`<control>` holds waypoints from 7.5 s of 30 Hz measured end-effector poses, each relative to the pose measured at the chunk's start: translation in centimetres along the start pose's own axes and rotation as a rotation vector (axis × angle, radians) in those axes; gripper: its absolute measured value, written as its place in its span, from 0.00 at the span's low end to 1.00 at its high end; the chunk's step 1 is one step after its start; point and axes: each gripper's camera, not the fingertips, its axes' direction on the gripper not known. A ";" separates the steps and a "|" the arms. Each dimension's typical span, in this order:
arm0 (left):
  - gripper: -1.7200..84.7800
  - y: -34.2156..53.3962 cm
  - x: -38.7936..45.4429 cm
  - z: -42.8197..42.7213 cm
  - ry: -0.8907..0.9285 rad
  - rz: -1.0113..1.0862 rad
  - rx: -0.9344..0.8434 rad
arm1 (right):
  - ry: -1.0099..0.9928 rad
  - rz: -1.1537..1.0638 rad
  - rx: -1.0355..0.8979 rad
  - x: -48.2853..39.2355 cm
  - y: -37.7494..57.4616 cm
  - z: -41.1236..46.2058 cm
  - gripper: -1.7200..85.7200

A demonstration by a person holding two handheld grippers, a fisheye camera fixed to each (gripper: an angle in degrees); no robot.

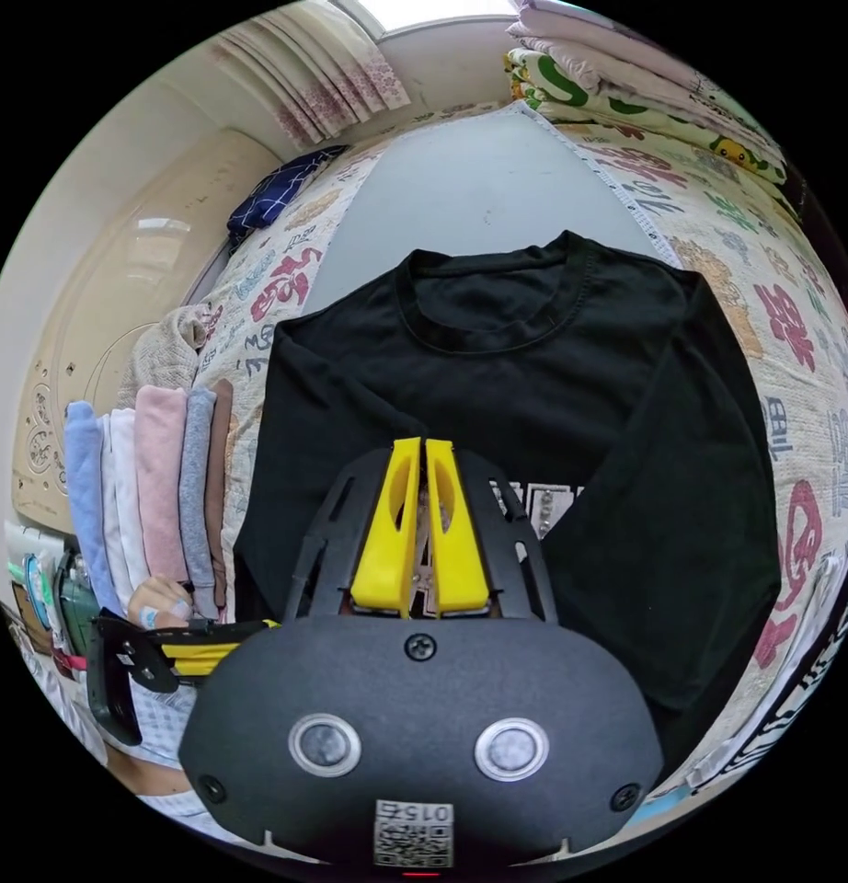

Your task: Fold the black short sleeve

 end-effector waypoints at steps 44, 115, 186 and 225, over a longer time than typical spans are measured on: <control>0.01 23.9 -10.9 13.8 -0.033 -1.057 0.242 | 0.163 -0.033 -0.078 -6.4 1.3 1.3 0.01; 0.02 9.9 -15.4 6.1 -0.005 -1.336 0.569 | 0.131 -0.129 0.491 -14.0 11.7 -36.6 0.03; 0.12 20.0 30.2 -4.5 0.178 -1.696 0.606 | -0.471 0.380 0.403 -20.8 59.5 -76.2 0.17; 0.02 14.5 39.5 -10.8 0.227 -1.377 0.357 | -0.399 0.308 0.115 -25.4 63.8 -73.6 0.04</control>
